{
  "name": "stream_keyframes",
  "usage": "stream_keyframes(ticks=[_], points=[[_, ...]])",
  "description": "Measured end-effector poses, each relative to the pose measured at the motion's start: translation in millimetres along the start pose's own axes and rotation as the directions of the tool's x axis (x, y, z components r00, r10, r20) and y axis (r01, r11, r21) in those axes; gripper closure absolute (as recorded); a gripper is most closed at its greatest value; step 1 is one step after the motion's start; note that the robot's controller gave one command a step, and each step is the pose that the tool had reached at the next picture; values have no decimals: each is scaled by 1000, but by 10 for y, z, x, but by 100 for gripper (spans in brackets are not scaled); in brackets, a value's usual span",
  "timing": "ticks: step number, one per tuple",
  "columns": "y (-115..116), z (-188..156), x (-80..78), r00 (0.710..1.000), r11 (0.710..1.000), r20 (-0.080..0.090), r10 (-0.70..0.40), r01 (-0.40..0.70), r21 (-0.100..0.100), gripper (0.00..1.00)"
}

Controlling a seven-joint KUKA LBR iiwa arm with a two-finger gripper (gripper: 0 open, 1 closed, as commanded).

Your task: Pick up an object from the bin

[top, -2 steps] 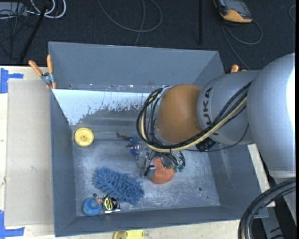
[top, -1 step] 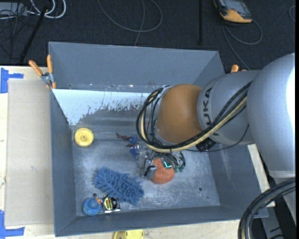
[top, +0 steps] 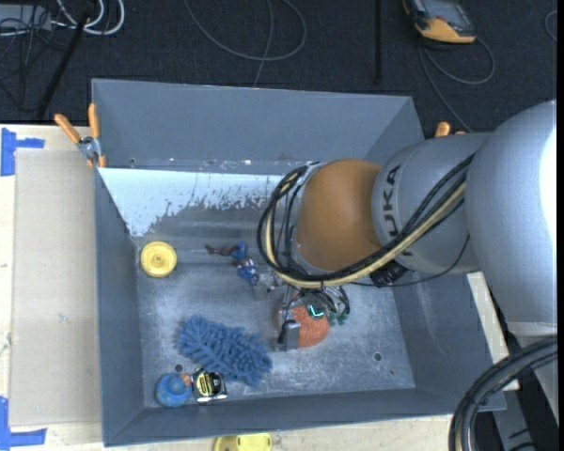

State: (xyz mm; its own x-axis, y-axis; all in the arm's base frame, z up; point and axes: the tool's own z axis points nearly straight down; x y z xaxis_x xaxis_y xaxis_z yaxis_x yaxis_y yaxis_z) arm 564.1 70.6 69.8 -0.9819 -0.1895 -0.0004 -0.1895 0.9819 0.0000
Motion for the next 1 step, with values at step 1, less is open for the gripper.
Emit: stream_keyframes(ticks=[1], points=[[-311,-195,236,1000,1000,-4,-2,2,-3,0]])
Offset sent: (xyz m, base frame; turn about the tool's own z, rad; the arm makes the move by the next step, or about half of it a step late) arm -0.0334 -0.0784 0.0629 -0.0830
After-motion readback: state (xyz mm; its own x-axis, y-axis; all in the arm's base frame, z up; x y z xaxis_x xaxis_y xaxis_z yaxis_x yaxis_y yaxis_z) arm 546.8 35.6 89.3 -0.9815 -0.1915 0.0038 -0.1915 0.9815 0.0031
